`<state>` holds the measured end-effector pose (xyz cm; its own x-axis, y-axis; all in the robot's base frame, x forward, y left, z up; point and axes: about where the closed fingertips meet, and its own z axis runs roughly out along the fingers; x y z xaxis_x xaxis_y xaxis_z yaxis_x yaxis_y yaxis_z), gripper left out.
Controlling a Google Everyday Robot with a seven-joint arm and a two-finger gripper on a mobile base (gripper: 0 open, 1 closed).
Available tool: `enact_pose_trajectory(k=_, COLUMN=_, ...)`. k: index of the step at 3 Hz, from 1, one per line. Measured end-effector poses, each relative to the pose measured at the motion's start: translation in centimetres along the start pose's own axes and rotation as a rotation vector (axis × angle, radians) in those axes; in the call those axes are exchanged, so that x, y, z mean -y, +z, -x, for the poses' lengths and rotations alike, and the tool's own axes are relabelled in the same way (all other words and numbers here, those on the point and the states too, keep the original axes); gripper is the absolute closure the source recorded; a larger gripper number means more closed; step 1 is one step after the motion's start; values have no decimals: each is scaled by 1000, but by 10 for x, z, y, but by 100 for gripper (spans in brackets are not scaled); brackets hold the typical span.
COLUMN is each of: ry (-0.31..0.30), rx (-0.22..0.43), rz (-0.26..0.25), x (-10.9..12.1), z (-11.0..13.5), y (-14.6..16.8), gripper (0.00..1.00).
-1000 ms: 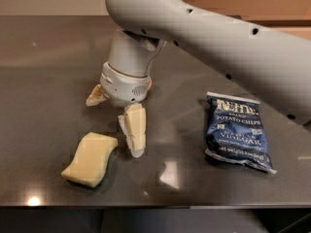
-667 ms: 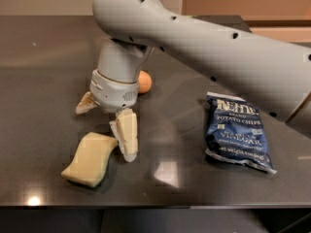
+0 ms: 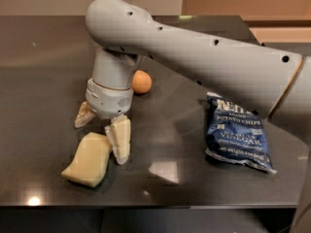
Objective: Move sponge near blue chip bag
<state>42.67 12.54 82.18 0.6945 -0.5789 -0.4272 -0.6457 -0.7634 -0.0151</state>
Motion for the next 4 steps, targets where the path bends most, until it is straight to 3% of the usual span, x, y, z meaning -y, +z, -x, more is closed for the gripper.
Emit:
enact_pose_trajectory(k=2, ry=-24, rx=40, rz=-4, x=3, z=12, y=-22, gripper=64)
enact_pose_trajectory(k=3, ry=-16, rx=45, rz=-47, x=1, z=14, y=-55, gripper=86)
enact_pose_trajectory(k=4, ry=23, rx=14, rz=-123, x=-1, z=-4, y=-105, gripper=100)
